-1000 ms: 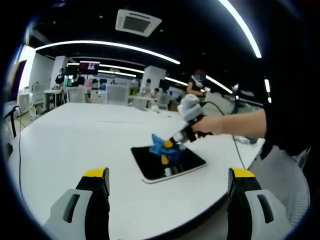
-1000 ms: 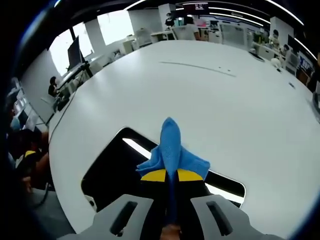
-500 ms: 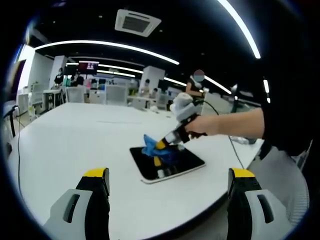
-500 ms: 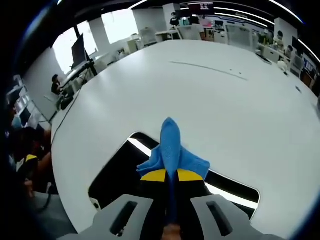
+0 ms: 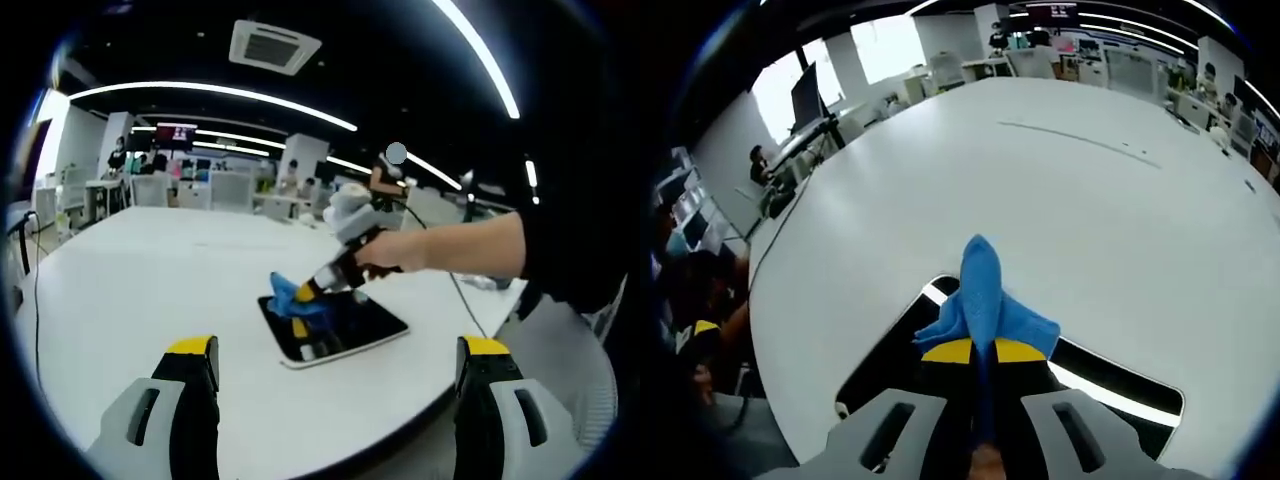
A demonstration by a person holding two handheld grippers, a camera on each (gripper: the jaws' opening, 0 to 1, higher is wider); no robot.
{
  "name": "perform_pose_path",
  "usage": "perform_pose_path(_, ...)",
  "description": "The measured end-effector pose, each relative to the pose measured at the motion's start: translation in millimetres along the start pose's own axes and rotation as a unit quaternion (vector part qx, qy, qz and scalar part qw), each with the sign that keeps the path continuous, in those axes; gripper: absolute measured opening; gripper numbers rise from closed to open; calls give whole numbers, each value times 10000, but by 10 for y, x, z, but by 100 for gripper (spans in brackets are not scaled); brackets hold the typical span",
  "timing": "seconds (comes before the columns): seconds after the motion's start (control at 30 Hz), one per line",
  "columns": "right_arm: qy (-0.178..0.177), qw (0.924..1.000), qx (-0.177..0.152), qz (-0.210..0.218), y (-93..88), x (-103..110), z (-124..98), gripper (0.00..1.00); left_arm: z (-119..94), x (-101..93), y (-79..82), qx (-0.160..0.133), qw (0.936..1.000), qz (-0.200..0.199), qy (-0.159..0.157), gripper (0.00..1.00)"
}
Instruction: Wipe the mirror surface with the cleaning cloth until all visible marks leave the cleaned area.
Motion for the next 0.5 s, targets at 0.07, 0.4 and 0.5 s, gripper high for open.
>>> perform_pose_path(0.07,19,10000,7,-13,10,28,20,1,-1,0,1,-4,10000,-2,4,99)
perform_pose_path(0.4,124,9998,66,-161,64,212,140,1,0,-3,2,-5,10000,-23,-7,99)
perform_pose_path(0.5,158,9997,69,-178,76,270,168,1,0,0,3,-9,10000,-30,-3,99)
Point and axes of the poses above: the point that each gripper's makers call its tool centre point, and the gripper's own axes: z roughly forward along the fingers, x roughly to its left, y roughly out of its top, the point moved 2 cm from there along -z, roughly backward along the fingers, and after that the axes turned 15 degrees about y, right-handed, at the moved point
